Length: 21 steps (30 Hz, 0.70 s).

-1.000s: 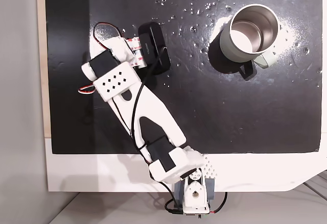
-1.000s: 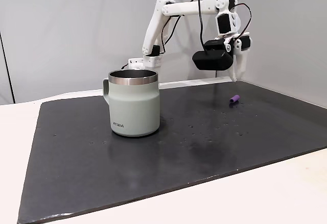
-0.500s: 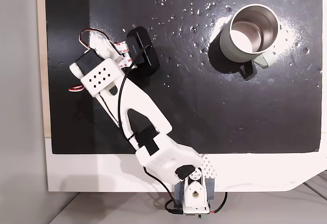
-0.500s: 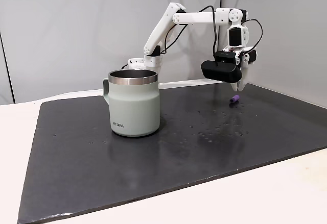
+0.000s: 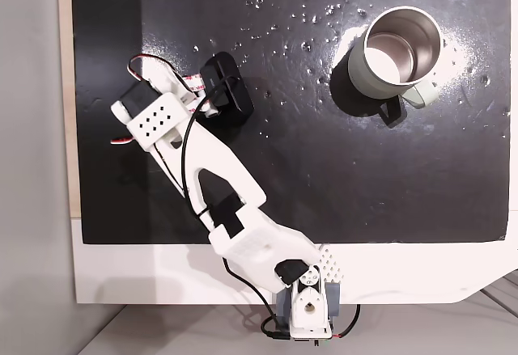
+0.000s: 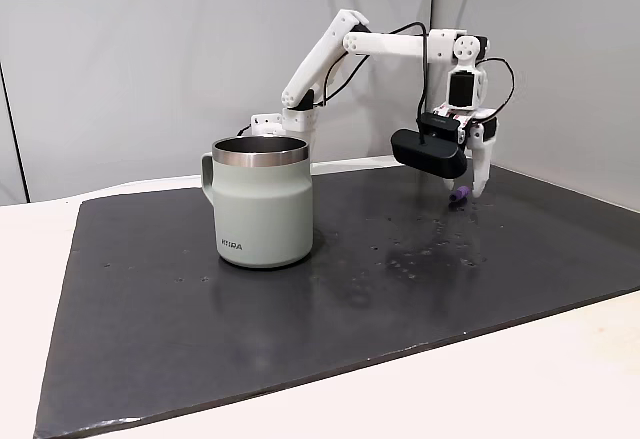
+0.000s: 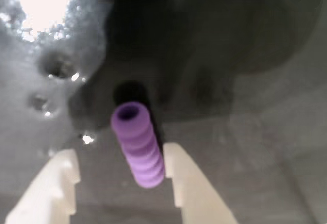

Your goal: Grasp a pengrip and put it in the cup.

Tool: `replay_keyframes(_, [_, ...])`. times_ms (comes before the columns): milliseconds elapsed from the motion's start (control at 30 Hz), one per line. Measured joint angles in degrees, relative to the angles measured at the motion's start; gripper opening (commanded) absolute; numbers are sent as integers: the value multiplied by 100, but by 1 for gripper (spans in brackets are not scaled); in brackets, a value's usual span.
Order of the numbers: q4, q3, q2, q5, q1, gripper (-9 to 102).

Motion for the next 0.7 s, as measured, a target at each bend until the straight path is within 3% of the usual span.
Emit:
replay_keyframes(267, [70, -334, -360, -97, -9, 13])
replay_keyframes(467, [132, -536, -527, -167, -123, 0])
replay_keyframes(700, [185, -562, -545, -211, -158, 0])
